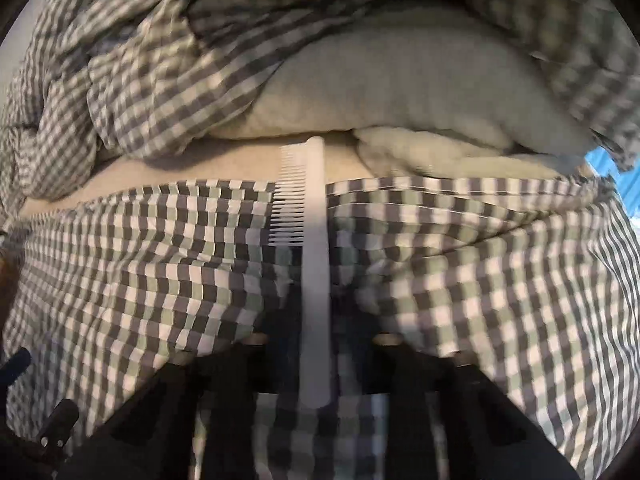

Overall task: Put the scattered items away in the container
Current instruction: 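Grasp the white comb with the right tool, then carry the white comb into the box and open the right tool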

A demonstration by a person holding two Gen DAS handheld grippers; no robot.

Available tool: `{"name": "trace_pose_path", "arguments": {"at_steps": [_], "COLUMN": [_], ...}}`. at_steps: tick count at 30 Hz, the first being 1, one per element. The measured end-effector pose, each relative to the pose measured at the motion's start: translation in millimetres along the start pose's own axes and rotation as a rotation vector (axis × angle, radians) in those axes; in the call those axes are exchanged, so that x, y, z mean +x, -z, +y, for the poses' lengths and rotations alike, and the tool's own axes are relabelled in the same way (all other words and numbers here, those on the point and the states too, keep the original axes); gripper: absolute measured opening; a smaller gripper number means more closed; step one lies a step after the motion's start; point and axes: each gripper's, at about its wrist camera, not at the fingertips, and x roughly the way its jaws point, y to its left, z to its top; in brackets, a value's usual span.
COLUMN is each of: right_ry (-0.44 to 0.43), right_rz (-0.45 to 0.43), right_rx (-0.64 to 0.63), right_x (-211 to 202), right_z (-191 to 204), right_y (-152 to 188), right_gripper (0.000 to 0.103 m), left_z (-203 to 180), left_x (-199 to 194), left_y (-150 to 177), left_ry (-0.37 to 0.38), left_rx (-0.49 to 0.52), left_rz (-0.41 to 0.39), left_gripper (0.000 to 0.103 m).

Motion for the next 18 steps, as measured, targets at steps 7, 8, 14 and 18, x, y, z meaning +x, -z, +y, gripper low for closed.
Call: {"name": "trace_pose_path", "arguments": {"at_steps": [7,8,14,18], "right_ry": [-0.112,-0.121,-0.177,-0.216], "right_rz": [-0.046,-0.049,-0.081,-0.101], "right_rx": [0.01,0.004,-0.059,-0.12], "right_x": [-62.4,-72.7,-127.9,-163.9], "right_z": [-1.9,0.6,28.5,62.0], "right_y": [26.4,31.5,46.2,53.9], "right_gripper": [0.013,0.013,0.013,0.012], "left_z": [2.4,3.2,11.8,24.8], "left_x": [-19.1,-24.0,-66.6,-103.7], "left_y": [5.5,6.2,9.3,10.0], "left_ry": [-0.014,-0.013,-0.02,-0.037], "left_rx": [0.012,0.01,-0.01,-0.031], "left_rz": [-0.007,-0.012,-0.045,-0.071], "left_gripper": [0.103,0.103,0.103,0.103]}}
